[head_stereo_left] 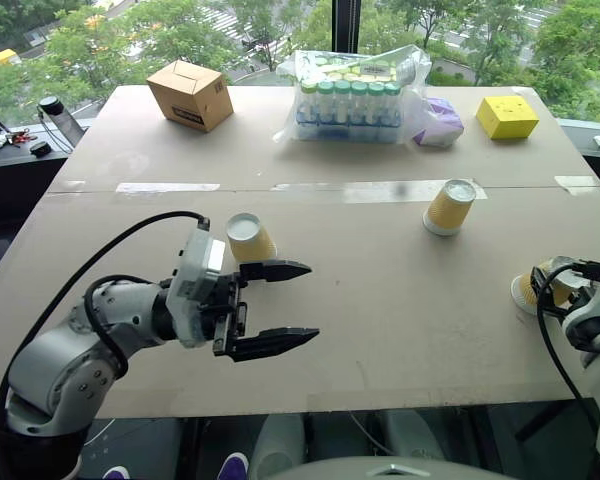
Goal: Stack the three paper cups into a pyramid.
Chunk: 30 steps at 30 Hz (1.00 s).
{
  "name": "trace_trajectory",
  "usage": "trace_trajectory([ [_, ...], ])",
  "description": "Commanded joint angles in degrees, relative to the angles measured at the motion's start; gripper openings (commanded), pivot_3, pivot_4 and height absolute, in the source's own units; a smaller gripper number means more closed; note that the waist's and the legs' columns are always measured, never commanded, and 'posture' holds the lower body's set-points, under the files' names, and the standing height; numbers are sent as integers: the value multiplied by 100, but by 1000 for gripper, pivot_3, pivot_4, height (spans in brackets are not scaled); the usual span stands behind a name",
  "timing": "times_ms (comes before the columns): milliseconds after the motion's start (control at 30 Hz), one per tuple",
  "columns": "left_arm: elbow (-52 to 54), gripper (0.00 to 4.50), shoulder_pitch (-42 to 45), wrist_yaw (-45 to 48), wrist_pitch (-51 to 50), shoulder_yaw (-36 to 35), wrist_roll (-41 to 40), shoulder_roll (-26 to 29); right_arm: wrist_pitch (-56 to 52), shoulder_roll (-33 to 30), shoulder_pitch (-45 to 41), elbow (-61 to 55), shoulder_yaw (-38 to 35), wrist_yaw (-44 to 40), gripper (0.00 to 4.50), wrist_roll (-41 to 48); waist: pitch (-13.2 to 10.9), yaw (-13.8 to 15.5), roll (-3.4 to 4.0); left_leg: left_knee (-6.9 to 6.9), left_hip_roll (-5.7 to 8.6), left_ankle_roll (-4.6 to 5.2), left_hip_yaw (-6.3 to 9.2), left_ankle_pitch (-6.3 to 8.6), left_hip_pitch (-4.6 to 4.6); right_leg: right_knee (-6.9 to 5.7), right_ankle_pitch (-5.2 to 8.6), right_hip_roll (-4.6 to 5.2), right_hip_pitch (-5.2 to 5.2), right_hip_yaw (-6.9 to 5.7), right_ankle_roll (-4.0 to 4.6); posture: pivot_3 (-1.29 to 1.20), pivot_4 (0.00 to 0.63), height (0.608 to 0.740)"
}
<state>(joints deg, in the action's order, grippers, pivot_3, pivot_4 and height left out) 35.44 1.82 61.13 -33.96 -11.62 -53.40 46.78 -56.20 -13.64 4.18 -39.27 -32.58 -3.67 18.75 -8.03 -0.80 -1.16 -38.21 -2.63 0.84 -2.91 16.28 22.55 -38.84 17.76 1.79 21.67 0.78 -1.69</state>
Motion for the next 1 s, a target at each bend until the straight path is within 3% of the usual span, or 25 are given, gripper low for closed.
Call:
trace_trajectory([
  [33, 210, 4500, -37, -37, 21, -86, -160, 2, 281, -206, 67, 121, -185, -171, 3651, 45, 0, 0, 0, 0, 1, 0, -1, 0, 0, 0, 0, 0, 0, 1, 0, 0, 150, 740],
  [133, 183, 4500, -39, -78, 24, -124, -179, 4, 594, -375, 217, 222, -84, -341, 2372, -13, 0, 12, 0, 0, 3, 0, 0, 0, 1, 1, 0, 0, 0, 0, 0, 0, 150, 740],
  [167, 166, 4500, -40, -86, 27, -132, -178, 3, 764, -490, 311, 223, 19, -484, 2318, -50, 0, 12, 1, 0, 3, 0, 2, 0, 2, 2, 0, 0, 0, 0, -1, 0, 150, 740],
  [333, 17, 4500, 13, -458, -33, -234, -311, -151, 1868, -1139, 869, 220, 678, -1645, 2317, -98, -2, 2, 4, -1, 5, 1, 3, 0, 3, 2, 1, 0, 0, 3, -2, 0, 150, 740],
  [433, -292, 4500, 1, -763, 248, -376, -32, -476, 2116, -1486, 738, 88, 1150, -2409, 2317, 300, -4, -29, 8, -2, 2, 5, 3, 2, 0, 0, 1, -4, -1, 5, -2, 0, 150, 740],
  [600, -576, 4500, -293, -677, 477, -730, -8, -658, 1820, -1926, -145, 11, 2181, -3137, 2317, 794, -6, -38, 4, -6, 1, 18, 8, 10, -3, -3, 0, -8, -3, 6, -2, 0, 150, 740],
  [733, -604, 4500, -794, -239, 444, -1082, -166, -480, 1715, -1870, -1277, 521, 3137, -3092, 2317, 542, -12, -22, -2, -6, 1, 15, 14, 8, 1, 0, 0, 0, -1, 0, -2, 0, 150, 740],
  [1000, -321, 4500, -1715, 196, 606, -1656, -192, -459, 1826, -1975, -2395, 1304, 4062, -3493, 2317, 205, -24, 27, -14, -10, 8, 3, 31, 0, 16, 5, 1, 27, 1, -7, -2, 0, 150, 740],
])
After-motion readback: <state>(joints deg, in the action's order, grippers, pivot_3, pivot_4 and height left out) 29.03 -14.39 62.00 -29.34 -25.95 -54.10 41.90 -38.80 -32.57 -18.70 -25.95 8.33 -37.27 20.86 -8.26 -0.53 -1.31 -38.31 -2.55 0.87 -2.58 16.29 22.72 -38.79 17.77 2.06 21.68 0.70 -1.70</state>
